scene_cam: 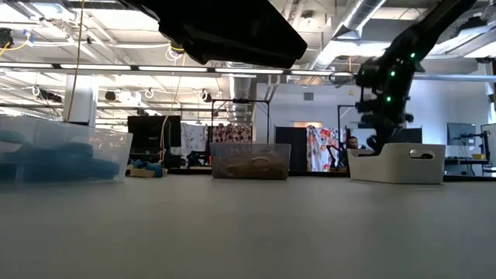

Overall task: Sort rubber bands into baskets
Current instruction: Put the black rubber band into the white bin, then put the brown rubber band into the black bin

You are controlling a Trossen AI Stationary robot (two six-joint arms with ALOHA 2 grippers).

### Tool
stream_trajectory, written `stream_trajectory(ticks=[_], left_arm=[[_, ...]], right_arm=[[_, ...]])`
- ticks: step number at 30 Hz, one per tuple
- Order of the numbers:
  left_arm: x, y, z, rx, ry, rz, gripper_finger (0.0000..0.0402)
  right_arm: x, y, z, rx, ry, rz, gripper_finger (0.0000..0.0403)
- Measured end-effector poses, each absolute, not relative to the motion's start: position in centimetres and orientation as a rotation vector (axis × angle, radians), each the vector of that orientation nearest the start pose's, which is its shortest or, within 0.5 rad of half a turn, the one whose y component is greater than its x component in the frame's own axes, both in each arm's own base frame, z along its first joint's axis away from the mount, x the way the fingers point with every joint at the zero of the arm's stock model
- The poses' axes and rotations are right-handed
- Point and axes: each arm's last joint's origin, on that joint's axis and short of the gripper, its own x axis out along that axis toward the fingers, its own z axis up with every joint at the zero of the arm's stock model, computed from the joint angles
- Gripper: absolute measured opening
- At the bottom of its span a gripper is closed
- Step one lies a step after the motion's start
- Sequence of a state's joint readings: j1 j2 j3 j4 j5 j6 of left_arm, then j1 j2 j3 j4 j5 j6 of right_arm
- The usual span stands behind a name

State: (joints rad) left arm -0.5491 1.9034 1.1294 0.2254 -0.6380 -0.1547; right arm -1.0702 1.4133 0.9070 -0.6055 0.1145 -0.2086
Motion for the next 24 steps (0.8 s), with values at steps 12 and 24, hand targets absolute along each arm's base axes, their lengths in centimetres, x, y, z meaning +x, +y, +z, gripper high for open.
stream_trajectory(ticks=[12, 24], left_arm=[[35.1, -19.4, 17.6, 0.161, 0.454, 0.122, 0.0148], [35.0, -19.4, 17.6, 0.168, 0.462, 0.119, 0.0148]], right_arm=[[12.8, -23.7, 19.2, 0.477, 1.181, -0.866, 0.0082], [11.6, -21.5, 23.6, 0.411, 1.039, -0.924, 0.0207]])
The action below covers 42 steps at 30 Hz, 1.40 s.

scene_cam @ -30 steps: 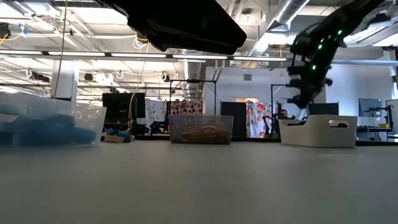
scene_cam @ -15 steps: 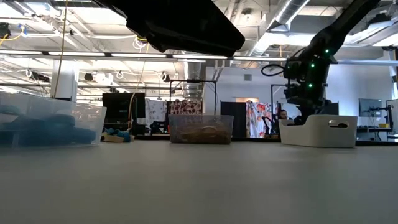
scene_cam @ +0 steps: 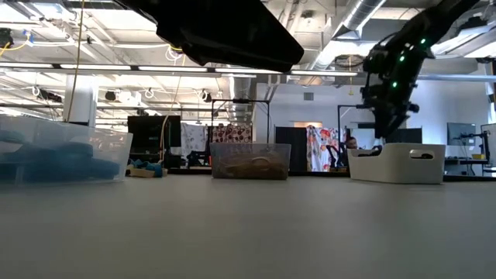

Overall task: Sort rubber bands into baskets
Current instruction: Put the brown rubber band into the black bin

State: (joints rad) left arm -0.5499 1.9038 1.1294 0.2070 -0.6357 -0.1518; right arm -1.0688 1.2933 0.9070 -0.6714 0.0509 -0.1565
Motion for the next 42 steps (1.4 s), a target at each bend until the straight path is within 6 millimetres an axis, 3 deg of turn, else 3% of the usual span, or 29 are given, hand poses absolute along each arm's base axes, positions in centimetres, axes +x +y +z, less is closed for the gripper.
stream_trajectory(ticks=[8, 19, 42], left_arm=[[34.9, -19.4, 17.4, 0.192, 0.475, 0.115, 0.0148], [34.9, -19.3, 17.3, 0.201, 0.491, 0.116, 0.0148], [34.9, -19.3, 17.3, 0.205, 0.494, 0.116, 0.0148]], right_arm=[[11.2, -18.6, 26.9, 0.376, 0.9, -0.883, 0.0226], [12.2, -13.6, 29.0, 0.367, 0.814, -0.664, 0.0223], [16.3, -3.9, 30.2, 0.238, 0.79, -0.252, 0.0223]])
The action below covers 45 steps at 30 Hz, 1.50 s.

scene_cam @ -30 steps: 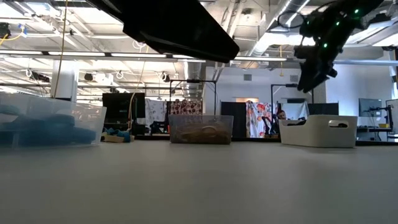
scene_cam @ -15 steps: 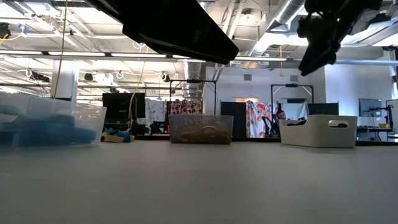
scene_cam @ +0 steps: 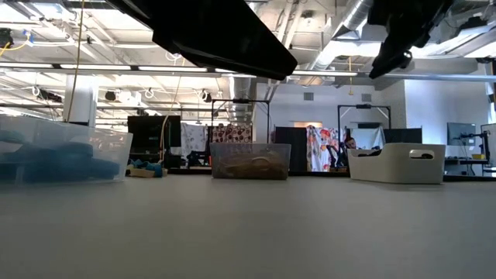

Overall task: Sort rubber bands into baskets
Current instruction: Put the brown rubber band into the black bin

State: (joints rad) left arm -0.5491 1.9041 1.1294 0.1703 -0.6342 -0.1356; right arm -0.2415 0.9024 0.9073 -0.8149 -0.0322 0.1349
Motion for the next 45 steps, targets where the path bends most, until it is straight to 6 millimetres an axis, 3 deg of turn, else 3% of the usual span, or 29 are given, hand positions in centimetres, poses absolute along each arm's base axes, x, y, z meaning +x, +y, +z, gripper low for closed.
stream_trajectory(ticks=[10, 23, 32, 41, 43, 45], left_arm=[[34.9, -19.3, 17.3, 0.204, 0.493, 0.116, 0.0148], [34.9, -19.3, 17.3, 0.205, 0.494, 0.117, 0.0148], [34.9, -19.2, 17.3, 0.203, 0.492, 0.118, 0.0148], [35.0, -19.1, 17.3, 0.214, 0.49, 0.147, 0.0148], [35.1, -18.6, 17.4, 0.305, 0.481, 0.204, 0.0148], [35.2, -17.7, 17.6, 0.389, 0.454, 0.388, 0.0148]], right_arm=[[18.0, -1.3, 29.9, 0.157, 0.778, -0.208, 0.0223], [22.4, 1.8, 27.0, 0.076, 0.873, -0.091, 0.0223], [25.3, 2.6, 25.4, -0.003, 0.833, -0.067, 0.0223], [27.1, 2.7, 25.8, -0.022, 0.692, -0.05, 0.0223], [27.2, 2.7, 26.0, -0.018, 0.662, -0.068, 0.0223], [27.3, 2.9, 26.1, -0.012, 0.647, -0.095, 0.0223]])
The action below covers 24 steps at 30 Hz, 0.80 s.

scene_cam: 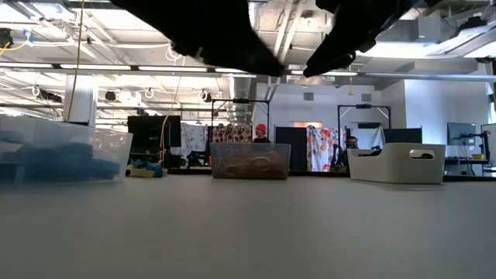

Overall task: Sort rubber bands into baskets
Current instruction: Put the brown rubber band into the black bin

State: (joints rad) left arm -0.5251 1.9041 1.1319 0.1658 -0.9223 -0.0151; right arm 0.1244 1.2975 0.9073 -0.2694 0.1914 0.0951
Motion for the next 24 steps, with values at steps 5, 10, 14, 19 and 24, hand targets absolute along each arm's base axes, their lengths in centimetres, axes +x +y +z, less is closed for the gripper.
stream_trajectory(ticks=[5, 10, 14, 19, 24], left_arm=[[34.9, -14.6, 18.6, 0.655, 0.501, 0.773, 0.0148], [34.9, -9.9, 21.0, 0.607, 0.59, 0.78, 0.0148], [34.8, -5.0, 22.8, 0.526, 0.67, 0.771, 0.0148], [32.9, 1.6, 24.4, 0.403, 0.83, 0.767, 0.0148], [29.4, 8.0, 25.1, 0.161, 1.012, 0.767, 0.0148]], right_arm=[[27.3, 3.3, 25.6, 0.0, 0.668, -0.191, 0.0223], [27.6, 4.1, 24.4, 0.01, 0.718, -0.218, 0.0223], [28.1, 4.8, 23.3, 0.03, 0.743, -0.248, 0.0223], [28.5, 5.9, 21.9, 0.049, 0.785, -0.252, 0.0223], [29.0, 6.7, 20.6, 0.034, 0.822, -0.239, 0.0223]])
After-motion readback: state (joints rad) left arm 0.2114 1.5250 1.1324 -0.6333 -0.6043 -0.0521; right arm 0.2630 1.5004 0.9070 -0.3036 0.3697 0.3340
